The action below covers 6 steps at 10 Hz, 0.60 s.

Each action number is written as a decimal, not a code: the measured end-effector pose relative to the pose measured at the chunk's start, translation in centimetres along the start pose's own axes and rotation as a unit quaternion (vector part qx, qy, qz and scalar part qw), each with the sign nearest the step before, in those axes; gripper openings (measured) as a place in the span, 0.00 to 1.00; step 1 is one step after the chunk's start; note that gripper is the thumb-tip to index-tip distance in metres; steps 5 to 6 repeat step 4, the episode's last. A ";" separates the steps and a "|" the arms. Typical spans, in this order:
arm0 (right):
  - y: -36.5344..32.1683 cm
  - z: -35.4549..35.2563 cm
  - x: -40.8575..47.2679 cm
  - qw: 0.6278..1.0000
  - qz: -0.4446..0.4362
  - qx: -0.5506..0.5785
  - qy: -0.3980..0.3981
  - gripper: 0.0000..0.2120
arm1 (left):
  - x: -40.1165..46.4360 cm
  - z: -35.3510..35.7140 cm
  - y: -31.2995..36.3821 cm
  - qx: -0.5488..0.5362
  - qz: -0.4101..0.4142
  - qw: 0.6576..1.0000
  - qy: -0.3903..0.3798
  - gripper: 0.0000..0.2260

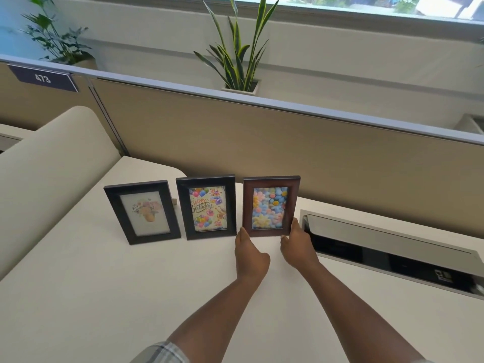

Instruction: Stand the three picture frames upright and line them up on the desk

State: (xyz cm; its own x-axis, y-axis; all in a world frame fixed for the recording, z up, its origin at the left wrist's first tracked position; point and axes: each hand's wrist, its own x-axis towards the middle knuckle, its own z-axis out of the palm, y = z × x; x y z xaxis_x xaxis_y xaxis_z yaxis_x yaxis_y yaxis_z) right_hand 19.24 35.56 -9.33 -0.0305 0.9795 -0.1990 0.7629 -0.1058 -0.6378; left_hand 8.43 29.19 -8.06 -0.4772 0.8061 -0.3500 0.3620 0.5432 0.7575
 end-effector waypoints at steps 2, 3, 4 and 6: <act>-0.3 -0.3 -0.7 1.000 0.012 -0.020 -0.016 0.23 | -0.8 -0.4 -0.4 -0.001 -0.016 1.000 -0.015 0.40; -0.9 -0.8 -2.5 0.998 -0.032 -0.049 0.013 0.20 | -2.2 -0.9 -0.8 0.013 0.013 1.000 -0.015 0.36; -1.1 -1.5 -4.8 0.989 -0.069 -0.109 0.067 0.20 | -4.0 -2.2 -0.6 0.080 0.048 0.996 0.005 0.32; -1.1 -1.5 -4.8 0.989 -0.069 -0.109 0.067 0.20 | -4.0 -2.2 -0.6 0.080 0.048 0.996 0.005 0.32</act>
